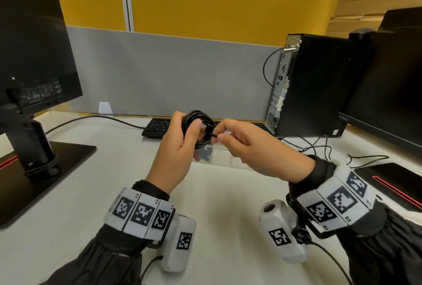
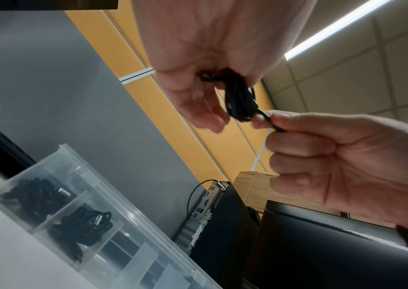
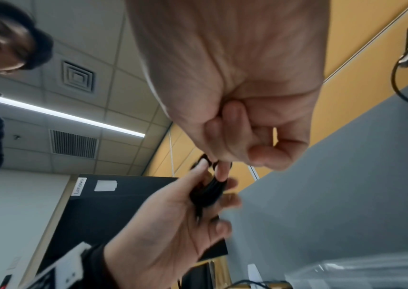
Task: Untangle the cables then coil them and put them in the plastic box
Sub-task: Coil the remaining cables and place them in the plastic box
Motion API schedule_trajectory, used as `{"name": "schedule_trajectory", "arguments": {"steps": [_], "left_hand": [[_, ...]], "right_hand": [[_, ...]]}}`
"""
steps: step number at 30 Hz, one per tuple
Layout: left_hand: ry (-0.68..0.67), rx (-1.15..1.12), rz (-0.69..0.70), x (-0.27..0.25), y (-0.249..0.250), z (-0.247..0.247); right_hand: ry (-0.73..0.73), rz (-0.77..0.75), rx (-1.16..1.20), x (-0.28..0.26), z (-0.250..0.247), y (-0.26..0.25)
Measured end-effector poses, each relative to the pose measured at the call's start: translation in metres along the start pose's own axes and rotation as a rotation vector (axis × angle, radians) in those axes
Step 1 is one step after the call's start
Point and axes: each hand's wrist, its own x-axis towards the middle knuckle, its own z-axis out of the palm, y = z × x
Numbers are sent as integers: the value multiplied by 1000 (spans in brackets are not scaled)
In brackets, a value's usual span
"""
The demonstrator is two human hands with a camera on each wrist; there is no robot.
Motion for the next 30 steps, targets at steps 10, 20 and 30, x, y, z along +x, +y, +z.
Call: {"name": "schedule_trajectory", "arguments": {"steps": [10,20,30], "left_hand": [[-139,-375,-126,0,4,7],[-65,-83,-67,1,-9,14],[26,-175,-188,3,-8,7]], "right_hand": [[-148,74,215,-2,-6,11],[6,-34,-116,6,20,14],[6,-67,319,4,9,15]]}}
